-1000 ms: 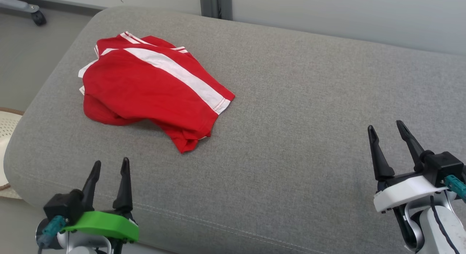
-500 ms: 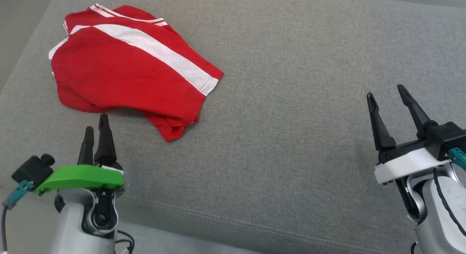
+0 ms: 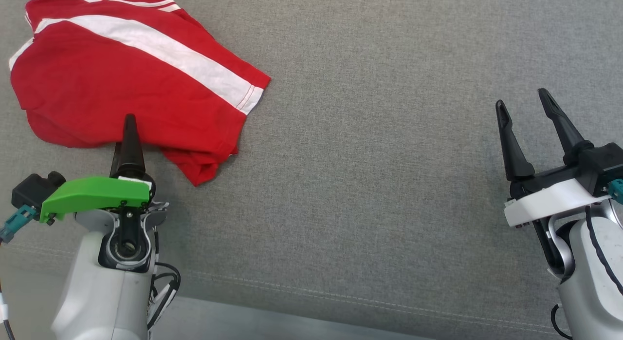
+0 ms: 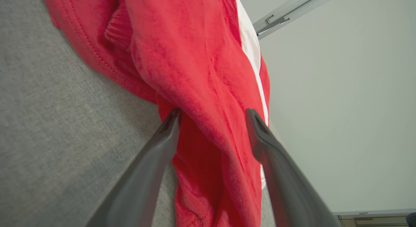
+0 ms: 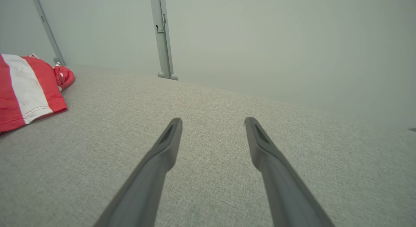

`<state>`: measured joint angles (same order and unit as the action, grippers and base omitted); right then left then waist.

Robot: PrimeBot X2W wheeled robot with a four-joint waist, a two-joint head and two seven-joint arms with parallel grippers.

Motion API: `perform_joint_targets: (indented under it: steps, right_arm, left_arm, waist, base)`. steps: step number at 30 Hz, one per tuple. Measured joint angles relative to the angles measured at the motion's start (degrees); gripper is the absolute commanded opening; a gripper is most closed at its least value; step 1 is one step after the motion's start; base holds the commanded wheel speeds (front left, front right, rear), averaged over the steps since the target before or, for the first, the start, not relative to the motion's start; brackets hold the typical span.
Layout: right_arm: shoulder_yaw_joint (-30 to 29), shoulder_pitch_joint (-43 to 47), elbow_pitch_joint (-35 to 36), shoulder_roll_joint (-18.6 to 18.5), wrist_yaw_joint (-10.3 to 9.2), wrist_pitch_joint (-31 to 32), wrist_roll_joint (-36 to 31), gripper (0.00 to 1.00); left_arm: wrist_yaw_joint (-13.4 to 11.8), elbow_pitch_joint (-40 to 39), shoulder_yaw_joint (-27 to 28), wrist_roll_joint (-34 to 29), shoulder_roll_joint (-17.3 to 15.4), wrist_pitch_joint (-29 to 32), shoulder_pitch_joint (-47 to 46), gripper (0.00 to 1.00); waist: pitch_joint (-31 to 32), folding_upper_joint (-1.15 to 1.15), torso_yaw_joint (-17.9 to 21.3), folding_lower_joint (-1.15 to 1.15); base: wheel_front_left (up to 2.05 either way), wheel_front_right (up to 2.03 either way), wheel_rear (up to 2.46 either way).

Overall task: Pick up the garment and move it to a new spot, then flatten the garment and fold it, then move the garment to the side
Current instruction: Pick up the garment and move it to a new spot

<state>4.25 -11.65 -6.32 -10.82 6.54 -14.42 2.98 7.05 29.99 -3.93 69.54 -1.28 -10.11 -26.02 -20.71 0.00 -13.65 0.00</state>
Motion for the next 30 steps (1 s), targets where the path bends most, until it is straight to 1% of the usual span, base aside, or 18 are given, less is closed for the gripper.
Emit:
perform_joint_targets:
  steps: [10,17,18,19,20,30]
  right_arm:
    - [-0.23,-0.90,-0.24,-0.23,0.00,0.00,0.01,1.00]
    - [-0.15,-1.24,-0.48,-0.32,0.01,0.00,0.01,1.00]
    - [-0.11,-1.36,-0.49,-0.34,0.01,0.00,0.01,1.00]
    - [-0.10,-1.44,-0.52,-0.34,0.01,0.00,0.01,1.00]
    - [-0.11,-1.53,-0.60,-0.35,0.01,0.00,0.01,1.00]
    - [-0.16,-1.96,-2.02,-0.02,0.02,0.00,0.09,1.00]
  left_arm:
    - [-0.08,6.56,-0.24,-0.33,0.23,0.47,-4.84,1.00]
    - [-0.09,9.32,-0.41,-1.37,0.25,0.48,-7.64,1.00]
    - [-0.09,9.67,-0.44,-1.88,0.27,0.47,-8.03,0.49]
    - [-0.09,10.03,-0.45,-2.07,0.27,0.47,-8.42,0.03]
    - [-0.08,10.31,-0.52,-2.08,0.27,0.48,-8.73,0.00]
    - [-0.01,11.60,-3.69,-2.11,0.33,0.71,-10.05,0.00]
  waist:
    - [-1.54,0.00,0.51,0.00]
    - [-2.16,0.00,0.52,0.00]
    - [-2.26,0.00,0.55,0.00]
    - [-2.35,0.00,0.58,0.00]
    - [-2.40,0.00,0.60,0.00]
    - [-1.20,0.00,0.48,0.00]
  base:
    - [0.00,0.00,0.00]
    - [0.00,0.00,0.00]
    - [0.00,0.00,0.00]
    - [0.00,0.00,0.00]
    - [0.00,0.00,0.00]
    - [0.00,0.00,0.00]
